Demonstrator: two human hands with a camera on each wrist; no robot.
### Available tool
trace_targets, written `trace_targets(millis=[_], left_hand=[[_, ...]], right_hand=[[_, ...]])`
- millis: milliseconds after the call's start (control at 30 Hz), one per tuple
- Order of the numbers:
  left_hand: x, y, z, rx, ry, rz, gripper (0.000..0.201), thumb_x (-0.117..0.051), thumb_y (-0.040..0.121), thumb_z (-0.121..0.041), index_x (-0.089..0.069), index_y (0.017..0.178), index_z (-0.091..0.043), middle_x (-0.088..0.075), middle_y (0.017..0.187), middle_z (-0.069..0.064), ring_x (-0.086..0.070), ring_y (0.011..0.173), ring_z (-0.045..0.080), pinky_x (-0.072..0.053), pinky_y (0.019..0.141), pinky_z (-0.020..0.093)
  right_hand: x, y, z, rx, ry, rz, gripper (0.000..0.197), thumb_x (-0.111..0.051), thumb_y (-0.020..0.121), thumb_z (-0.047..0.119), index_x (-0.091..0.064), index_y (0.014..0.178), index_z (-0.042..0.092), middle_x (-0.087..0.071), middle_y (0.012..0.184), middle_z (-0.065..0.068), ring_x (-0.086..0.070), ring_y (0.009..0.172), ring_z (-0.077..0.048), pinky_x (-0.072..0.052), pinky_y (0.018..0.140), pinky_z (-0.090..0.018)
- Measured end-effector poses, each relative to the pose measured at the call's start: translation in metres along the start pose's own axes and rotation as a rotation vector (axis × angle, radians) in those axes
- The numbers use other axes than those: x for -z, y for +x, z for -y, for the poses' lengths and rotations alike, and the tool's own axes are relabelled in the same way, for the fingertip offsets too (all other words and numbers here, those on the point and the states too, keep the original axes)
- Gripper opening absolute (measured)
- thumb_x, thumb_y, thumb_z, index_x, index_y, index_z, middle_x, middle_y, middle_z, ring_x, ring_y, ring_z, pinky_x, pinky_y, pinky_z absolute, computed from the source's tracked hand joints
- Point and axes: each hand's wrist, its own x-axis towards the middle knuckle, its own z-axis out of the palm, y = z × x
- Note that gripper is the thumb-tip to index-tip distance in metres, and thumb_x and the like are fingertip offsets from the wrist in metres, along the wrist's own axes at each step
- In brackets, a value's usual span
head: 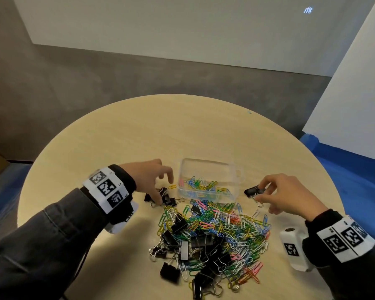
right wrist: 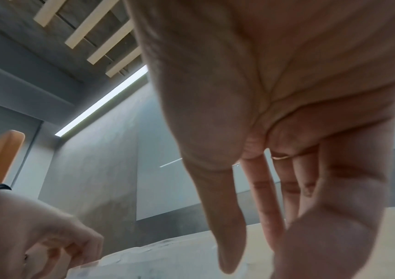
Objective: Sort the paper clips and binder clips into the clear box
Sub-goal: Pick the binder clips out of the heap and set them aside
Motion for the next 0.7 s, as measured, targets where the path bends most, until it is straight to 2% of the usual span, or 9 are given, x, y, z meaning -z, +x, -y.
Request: trace_targets(millis=[100,233,433,567,600,700], left_hand=[[-0.017,0.003,-0.006,0.028,0.109,0.059,0.059,-0.081,0.071,-0.03,-0.048,0.12,-0.035,-0.038,0.113,-0.002,-0.051,0.101,0.02,-0.047,0.082,0.033],[-0.019,0.005,-0.007,-0.038,0.118,0.025,0.045,-0.081,0.071,-0.025,-0.058,0.11,-0.027,-0.042,0.105,-0.004,-0.045,0.093,0.014,-0.038,0.074,0.027],[-0.015,0.0,-0.004,-0.113,0.065,-0.028,0.033,-0.076,0.075,-0.016,-0.064,0.105,-0.022,-0.046,0.103,-0.004,-0.047,0.084,0.01,-0.037,0.071,0.025],[-0.013,-0.002,-0.005,-0.168,0.058,-0.074,0.023,-0.069,0.079,-0.011,-0.066,0.101,-0.018,-0.052,0.099,-0.003,-0.043,0.072,-0.003,-0.034,0.06,0.013],[-0.013,-0.002,-0.006,-0.177,0.053,-0.078,0.02,-0.067,0.079,-0.009,-0.067,0.098,-0.017,-0.056,0.098,-0.002,-0.044,0.071,-0.003,-0.034,0.06,0.012],[-0.01,-0.004,-0.007,-0.188,-0.006,-0.119,0.016,-0.062,0.08,-0.004,-0.068,0.084,-0.018,-0.065,0.086,-0.005,-0.054,0.072,0.006,-0.044,0.068,0.019]], right_hand=[[-0.003,-0.001,0.002,0.022,-0.001,0.016,0.02,-0.076,0.081,0.02,-0.062,0.095,0.014,-0.071,0.077,-0.006,-0.07,0.051,-0.019,-0.06,0.058,-0.032],[-0.006,-0.001,0.002,0.058,-0.002,0.043,0.021,-0.076,0.081,0.02,-0.063,0.096,0.013,-0.072,0.077,-0.005,-0.07,0.051,-0.016,-0.055,0.053,-0.023],[-0.01,-0.002,0.003,0.073,0.01,0.094,0.021,-0.076,0.081,0.023,-0.063,0.096,0.015,-0.072,0.081,-0.005,-0.07,0.052,-0.013,-0.049,0.05,-0.015],[-0.009,-0.003,0.004,0.082,0.018,0.09,0.019,-0.076,0.081,0.023,-0.064,0.095,0.015,-0.073,0.079,-0.005,-0.07,0.053,-0.014,-0.051,0.051,-0.015],[-0.009,-0.003,0.004,0.083,0.018,0.093,0.02,-0.076,0.081,0.023,-0.064,0.095,0.015,-0.073,0.079,-0.005,-0.071,0.053,-0.014,-0.052,0.052,-0.016],[-0.008,-0.002,0.004,0.079,0.019,0.095,0.02,-0.076,0.081,0.023,-0.065,0.095,0.015,-0.072,0.08,-0.006,-0.071,0.056,-0.016,-0.058,0.059,-0.023]])
